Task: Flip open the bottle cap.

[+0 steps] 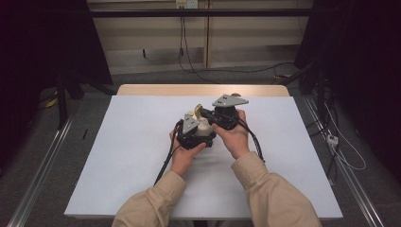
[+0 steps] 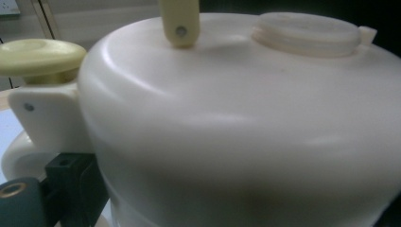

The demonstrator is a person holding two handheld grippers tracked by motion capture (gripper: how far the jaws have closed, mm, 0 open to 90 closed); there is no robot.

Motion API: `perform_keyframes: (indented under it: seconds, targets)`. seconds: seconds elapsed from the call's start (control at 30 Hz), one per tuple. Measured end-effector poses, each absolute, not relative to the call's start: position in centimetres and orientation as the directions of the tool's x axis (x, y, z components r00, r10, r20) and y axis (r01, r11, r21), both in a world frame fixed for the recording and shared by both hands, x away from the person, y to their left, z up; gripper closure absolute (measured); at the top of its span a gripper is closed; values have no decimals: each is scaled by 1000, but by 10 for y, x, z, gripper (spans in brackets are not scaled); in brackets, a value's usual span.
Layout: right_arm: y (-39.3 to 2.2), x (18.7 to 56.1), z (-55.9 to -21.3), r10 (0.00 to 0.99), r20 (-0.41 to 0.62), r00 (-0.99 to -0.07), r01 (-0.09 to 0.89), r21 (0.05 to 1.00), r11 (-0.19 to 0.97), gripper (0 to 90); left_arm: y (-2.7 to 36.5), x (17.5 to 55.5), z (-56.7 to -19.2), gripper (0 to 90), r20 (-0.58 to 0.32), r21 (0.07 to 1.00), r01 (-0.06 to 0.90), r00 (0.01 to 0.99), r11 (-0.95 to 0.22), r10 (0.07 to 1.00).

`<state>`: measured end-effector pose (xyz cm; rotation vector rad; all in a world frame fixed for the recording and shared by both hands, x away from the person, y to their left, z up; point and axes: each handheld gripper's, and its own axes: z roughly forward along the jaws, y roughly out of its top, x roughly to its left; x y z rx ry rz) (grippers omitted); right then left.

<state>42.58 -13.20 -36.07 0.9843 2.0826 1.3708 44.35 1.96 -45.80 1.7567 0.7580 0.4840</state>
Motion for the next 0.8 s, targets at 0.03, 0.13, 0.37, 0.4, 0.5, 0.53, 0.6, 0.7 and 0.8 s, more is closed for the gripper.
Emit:
perform_keyframes:
  seconds: [0.03, 0.13, 0.37, 0.4, 0.5, 0.53, 0.6, 0.7, 0.8]
  targets:
    - [-132, 426, -361, 769, 10, -640, 313, 917, 249, 900, 20, 443, -458, 52, -49, 950, 250, 711, -187, 702]
    - [-131, 427, -362, 769, 11, -639, 313, 917, 247, 900, 20, 444, -458, 52, -49, 950, 250, 711, -187, 702]
    - [-129, 427, -362, 765, 12, -644, 314, 916, 250, 900, 20, 444, -458, 51, -50, 950, 251, 712, -186, 701]
    - [-129, 427, -362, 764, 12, -645, 313, 916, 250, 900, 20, 444, -458, 50, -50, 950, 250, 712, -186, 701]
    - [-130, 426, -362, 762, 13, -647, 309, 918, 248, 900, 20, 444, -458, 49, -50, 950, 249, 713, -186, 700]
    - [-131, 426, -361, 763, 14, -646, 310, 918, 246, 900, 20, 444, -458, 49, -47, 950, 248, 713, -189, 700]
    - [-132, 425, -361, 762, 20, -647, 311, 920, 240, 900, 21, 444, -458, 47, -45, 949, 248, 716, -193, 697]
    - [-135, 423, -360, 763, 22, -646, 309, 922, 235, 881, 21, 444, -458, 46, -46, 949, 247, 721, -194, 692]
    - [-137, 422, -361, 766, 29, -642, 313, 922, 227, 838, 22, 444, -458, 45, -48, 947, 251, 722, -198, 690]
